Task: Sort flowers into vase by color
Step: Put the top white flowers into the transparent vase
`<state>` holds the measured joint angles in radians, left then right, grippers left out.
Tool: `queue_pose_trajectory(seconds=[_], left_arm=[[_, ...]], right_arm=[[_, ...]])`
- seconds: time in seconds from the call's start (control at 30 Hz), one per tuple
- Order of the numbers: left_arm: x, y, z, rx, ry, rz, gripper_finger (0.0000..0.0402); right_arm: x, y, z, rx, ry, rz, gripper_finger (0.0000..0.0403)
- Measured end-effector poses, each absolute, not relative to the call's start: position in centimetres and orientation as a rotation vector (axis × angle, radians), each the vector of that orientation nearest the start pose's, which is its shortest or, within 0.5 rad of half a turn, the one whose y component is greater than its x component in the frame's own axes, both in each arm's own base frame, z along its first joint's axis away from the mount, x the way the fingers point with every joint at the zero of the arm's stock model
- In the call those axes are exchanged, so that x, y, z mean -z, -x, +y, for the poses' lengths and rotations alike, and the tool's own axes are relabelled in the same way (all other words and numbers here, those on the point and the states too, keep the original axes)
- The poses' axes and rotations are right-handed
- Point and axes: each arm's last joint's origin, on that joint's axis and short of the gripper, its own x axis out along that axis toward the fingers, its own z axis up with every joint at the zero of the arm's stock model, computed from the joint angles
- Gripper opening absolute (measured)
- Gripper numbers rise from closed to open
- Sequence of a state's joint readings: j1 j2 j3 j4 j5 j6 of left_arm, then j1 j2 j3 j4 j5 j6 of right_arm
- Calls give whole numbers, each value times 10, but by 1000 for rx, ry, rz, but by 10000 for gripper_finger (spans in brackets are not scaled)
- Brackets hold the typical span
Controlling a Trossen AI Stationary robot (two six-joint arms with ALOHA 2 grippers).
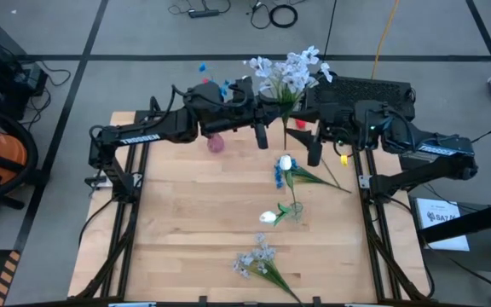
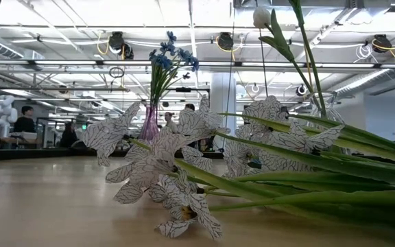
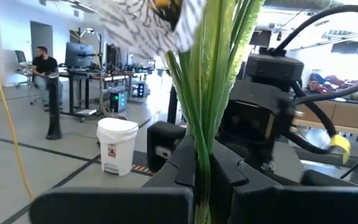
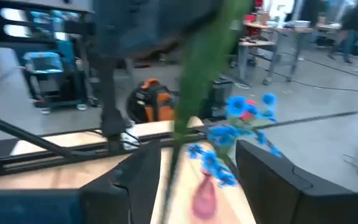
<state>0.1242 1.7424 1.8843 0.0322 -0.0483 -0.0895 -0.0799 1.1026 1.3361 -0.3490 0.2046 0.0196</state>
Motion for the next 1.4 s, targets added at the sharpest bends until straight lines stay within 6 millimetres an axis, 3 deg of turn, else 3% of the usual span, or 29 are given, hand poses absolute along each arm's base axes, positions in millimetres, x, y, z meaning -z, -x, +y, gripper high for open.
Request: queue_pose_trajectory(seconds=[0.37, 0.77, 1.2, 1.4], left_arm=[[-470, -392, 50, -166, 85, -143, 15], [-467, -393, 50, -167, 88, -110, 18], [-464, -393, 50, -175, 95, -78, 106], [-468, -383, 51, -201, 96, -44, 126]], right_arm=[[-443, -238, -28, 277, -8, 52, 186], [-443, -238, -29, 279, 14, 57, 15], [-439, -236, -29, 283, 10, 100, 6], [-447, -210, -28, 358, 7, 97, 5]])
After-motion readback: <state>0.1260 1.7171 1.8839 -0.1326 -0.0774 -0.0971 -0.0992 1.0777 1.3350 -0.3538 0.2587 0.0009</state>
